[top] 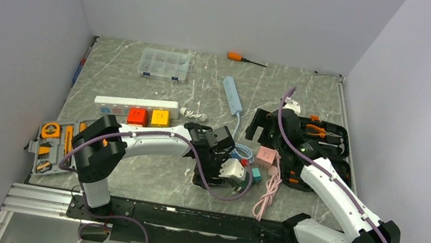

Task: Pull the plug off the socket
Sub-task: Place the socket at the corner of the board.

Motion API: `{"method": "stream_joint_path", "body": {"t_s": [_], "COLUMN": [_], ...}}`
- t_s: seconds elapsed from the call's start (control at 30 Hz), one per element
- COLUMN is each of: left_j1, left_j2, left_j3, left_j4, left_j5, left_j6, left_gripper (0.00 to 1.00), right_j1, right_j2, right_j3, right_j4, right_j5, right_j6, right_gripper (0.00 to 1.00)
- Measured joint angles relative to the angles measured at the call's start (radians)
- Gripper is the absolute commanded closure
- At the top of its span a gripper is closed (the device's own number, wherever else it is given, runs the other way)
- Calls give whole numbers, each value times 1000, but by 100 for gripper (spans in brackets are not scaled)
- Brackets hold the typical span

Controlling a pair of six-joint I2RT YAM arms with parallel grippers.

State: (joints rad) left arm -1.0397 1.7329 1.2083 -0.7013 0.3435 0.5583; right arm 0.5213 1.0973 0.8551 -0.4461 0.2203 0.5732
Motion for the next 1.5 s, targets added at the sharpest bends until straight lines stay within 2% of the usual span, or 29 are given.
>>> {"method": "stream_joint_path", "body": {"t_s": [0.13,0.27,0.4,0.43,0.5,0.6,0.63,0.87,1.0,1.13,1.23,1.3,1.43,1.5], "left_j1": [-13,-19,-21,-21,-21,-21,-21,-7,19,111,262,397,752,869], "left_j2": [4,66,120,127,138,146,148,158,155,134,111,69,-82,-140], "left_j3": [-3,39,93,102,116,126,127,217,367,531,682,730,663,600], "left_j4": [-18,-52,-50,-51,-50,-46,-45,-121,-240,-426,-518,-529,-508,-505], "left_j5": [0,-2,-1,-1,0,5,8,103,175,264,290,298,295,278], "left_j6": [-45,-85,-112,-114,-121,-131,-130,-130,-97,-49,-21,-19,-24,-22], "left_gripper": [96,80,73,68,53,5,1,1,1,1,0,1,1,1], "right_j1": [-4,-5,-6,-6,-6,-6,-6,-6,-6,-8,31,93,236,286], "right_j2": [0,0,0,0,0,0,0,5,11,11,7,10,29,42], "right_j3": [0,-1,-4,-5,-5,-5,-5,-3,16,66,87,87,87,87], "right_j4": [6,14,24,25,27,29,28,25,4,17,10,-3,-16,-16], "right_j5": [-6,-6,-6,-6,-6,-6,-6,-5,-1,7,9,13,24,26], "right_j6": [0,4,14,16,23,27,29,32,31,29,10,-1,-6,-5], "right_gripper": [0,0,0,0,0,0,0,0,0,0,4,9,21,28]}}
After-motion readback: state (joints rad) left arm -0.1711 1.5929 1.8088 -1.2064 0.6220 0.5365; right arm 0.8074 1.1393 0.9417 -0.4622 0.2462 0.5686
